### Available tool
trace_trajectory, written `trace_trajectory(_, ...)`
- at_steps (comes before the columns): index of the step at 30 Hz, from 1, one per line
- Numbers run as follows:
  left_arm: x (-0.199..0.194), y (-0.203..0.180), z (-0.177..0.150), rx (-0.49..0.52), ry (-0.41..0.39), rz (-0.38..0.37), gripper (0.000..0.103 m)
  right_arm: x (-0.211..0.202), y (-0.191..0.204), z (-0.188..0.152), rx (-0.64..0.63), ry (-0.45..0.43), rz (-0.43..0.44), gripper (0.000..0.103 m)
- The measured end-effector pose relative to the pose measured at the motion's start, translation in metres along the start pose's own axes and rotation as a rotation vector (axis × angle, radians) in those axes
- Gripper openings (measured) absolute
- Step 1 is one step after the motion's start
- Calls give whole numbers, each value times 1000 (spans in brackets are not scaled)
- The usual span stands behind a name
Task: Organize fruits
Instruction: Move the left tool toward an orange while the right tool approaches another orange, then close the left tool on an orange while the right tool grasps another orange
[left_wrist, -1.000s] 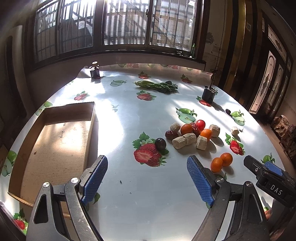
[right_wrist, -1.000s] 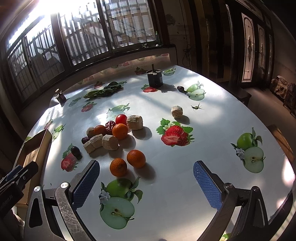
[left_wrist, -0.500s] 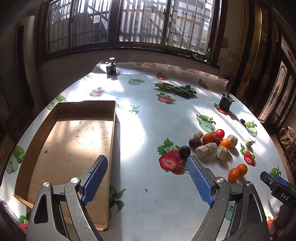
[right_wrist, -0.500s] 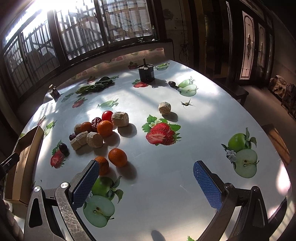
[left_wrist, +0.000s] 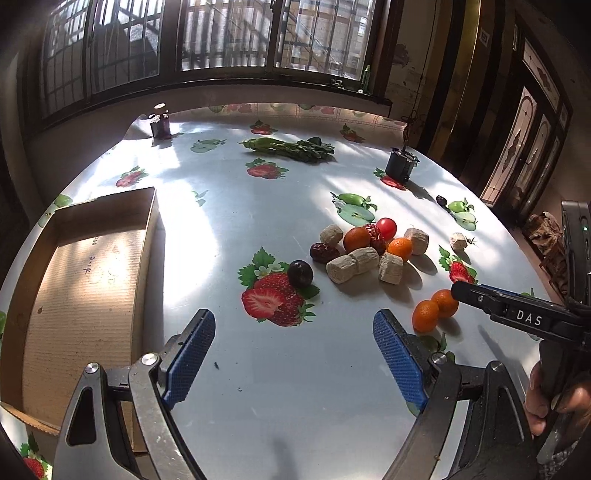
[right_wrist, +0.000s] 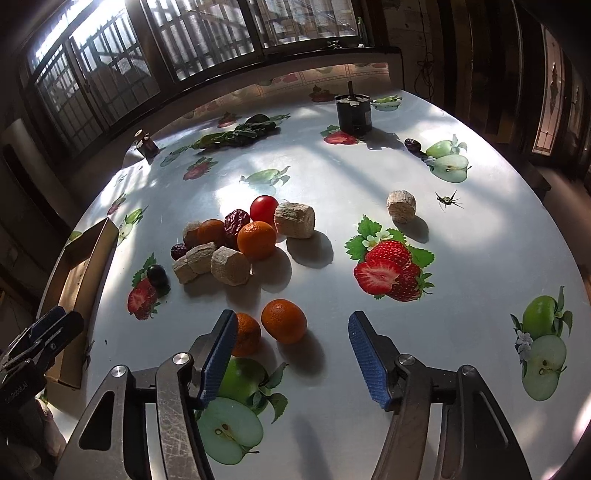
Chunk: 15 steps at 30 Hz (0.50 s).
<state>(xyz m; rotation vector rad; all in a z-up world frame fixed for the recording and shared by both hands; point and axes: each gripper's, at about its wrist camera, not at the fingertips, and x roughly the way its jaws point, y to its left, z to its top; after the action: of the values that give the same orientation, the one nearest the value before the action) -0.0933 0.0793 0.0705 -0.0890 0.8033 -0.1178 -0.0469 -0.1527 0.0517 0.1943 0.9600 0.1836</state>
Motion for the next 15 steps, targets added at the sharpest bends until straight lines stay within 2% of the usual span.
trace_trajectory(2,2,-11,-2,29,10,-32,87,8,1,3,-1,10,-5,64)
trace_trajectory(7,10,-35,-5,93,43,-97,76,33,-4,3,30,80,21,47)
trace_trajectory(8,12,-39,-6,101,53,-107,75,34,-7,2,47,78,45,46)
trace_trajectory(10,17,-47,-6,109,75,-133,75,32,-13,2,74,81,103,34)
trace_trajectory(15,38,-75,-3,158,124,-174,75,25,-26,-3,116,75,131,32)
